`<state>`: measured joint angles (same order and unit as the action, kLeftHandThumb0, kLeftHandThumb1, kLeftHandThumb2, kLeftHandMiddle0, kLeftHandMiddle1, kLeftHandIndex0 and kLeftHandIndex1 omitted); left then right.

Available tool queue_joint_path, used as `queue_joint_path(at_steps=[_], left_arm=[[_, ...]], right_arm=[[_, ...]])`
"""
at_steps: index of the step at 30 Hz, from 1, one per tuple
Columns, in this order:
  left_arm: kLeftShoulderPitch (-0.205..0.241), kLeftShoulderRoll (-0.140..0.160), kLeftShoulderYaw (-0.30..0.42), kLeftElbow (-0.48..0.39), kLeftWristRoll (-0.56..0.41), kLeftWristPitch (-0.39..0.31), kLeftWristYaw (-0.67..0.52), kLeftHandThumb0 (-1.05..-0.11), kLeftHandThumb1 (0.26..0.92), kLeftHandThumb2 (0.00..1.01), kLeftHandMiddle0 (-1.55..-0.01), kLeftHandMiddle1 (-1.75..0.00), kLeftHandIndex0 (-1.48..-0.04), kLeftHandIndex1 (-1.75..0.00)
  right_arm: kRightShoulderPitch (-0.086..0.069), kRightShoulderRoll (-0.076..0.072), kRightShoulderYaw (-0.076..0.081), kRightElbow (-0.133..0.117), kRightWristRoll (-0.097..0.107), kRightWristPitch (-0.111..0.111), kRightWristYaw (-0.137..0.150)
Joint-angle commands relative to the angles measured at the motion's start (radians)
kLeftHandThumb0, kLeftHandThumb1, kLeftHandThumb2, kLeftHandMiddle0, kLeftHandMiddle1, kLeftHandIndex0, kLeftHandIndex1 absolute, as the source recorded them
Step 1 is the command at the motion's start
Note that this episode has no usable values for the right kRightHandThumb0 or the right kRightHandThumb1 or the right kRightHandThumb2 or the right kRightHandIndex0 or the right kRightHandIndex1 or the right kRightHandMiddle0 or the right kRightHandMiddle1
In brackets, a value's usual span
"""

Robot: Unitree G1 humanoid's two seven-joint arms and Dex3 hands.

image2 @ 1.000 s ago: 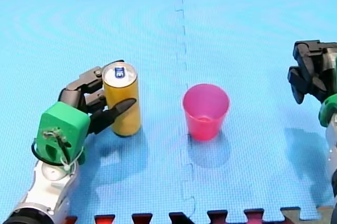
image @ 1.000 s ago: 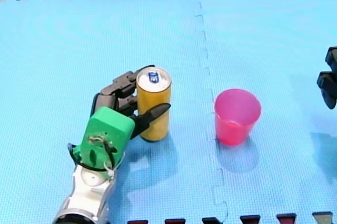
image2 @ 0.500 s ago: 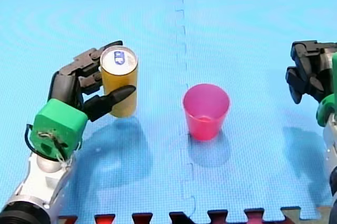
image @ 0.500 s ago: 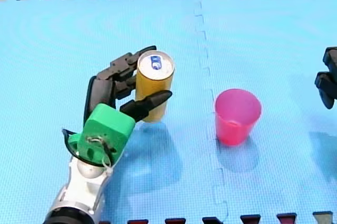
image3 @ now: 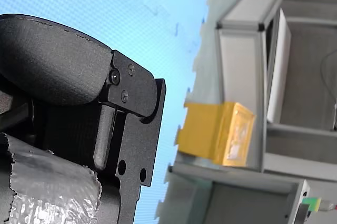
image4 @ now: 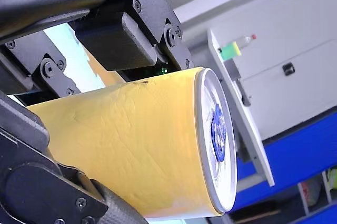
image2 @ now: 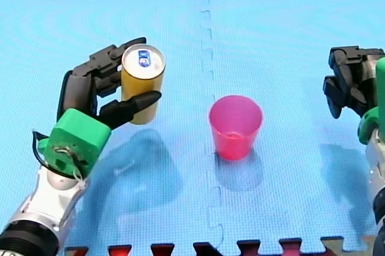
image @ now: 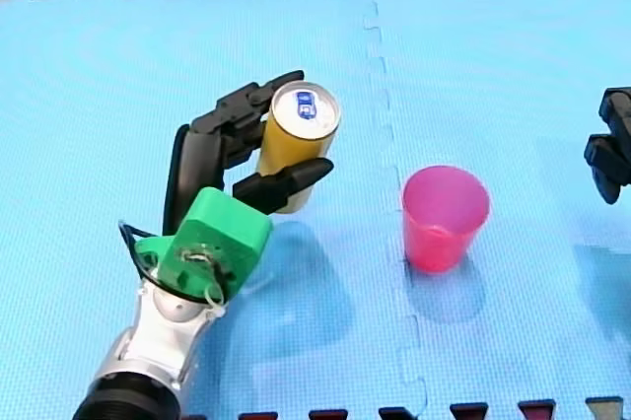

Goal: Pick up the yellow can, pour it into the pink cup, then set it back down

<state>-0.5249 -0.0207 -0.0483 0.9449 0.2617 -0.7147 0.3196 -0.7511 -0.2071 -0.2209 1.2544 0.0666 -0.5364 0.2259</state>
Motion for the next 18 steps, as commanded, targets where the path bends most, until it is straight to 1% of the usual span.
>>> queue_joint_path(at_steps=[1, 5, 7, 15, 17, 18], left_arm=[[-0.02, 0.009, -0.01, 0.002, 0.02, 0.003, 0.029, -0.349, 0.788, 0.0, -1.38, -0.01, -1.23, 0.0], [-0.035, 0.027, -0.05, -0.001, 0.11, 0.05, 0.123, -0.349, 0.788, 0.0, -1.37, 0.0, -1.22, 0.0], [-0.046, 0.031, -0.065, -0.001, 0.139, 0.072, 0.156, -0.35, 0.789, 0.0, -1.37, 0.0, -1.22, 0.0], [-0.084, 0.037, -0.094, 0.006, 0.167, 0.118, 0.198, -0.361, 0.792, 0.0, -1.36, 0.0, -1.21, 0.0], [-0.1, 0.039, -0.106, 0.009, 0.184, 0.144, 0.218, -0.364, 0.792, 0.0, -1.36, 0.0, -1.22, 0.0], [-0.109, 0.04, -0.112, 0.008, 0.193, 0.163, 0.227, -0.393, 0.799, 0.0, -1.36, 0.0, -1.22, 0.0]], right_arm=[[-0.004, -0.002, -0.003, 0.002, 0.001, 0.0, -0.003], [-0.004, 0.0, -0.003, 0.005, 0.0, -0.002, -0.003], [-0.004, 0.001, -0.002, 0.006, 0.0, -0.003, -0.005], [-0.002, 0.005, -0.003, 0.007, 0.0, -0.005, -0.007], [-0.002, 0.006, -0.004, 0.008, 0.0, -0.004, -0.007], [-0.001, 0.007, -0.004, 0.008, 0.001, -0.005, -0.007]])
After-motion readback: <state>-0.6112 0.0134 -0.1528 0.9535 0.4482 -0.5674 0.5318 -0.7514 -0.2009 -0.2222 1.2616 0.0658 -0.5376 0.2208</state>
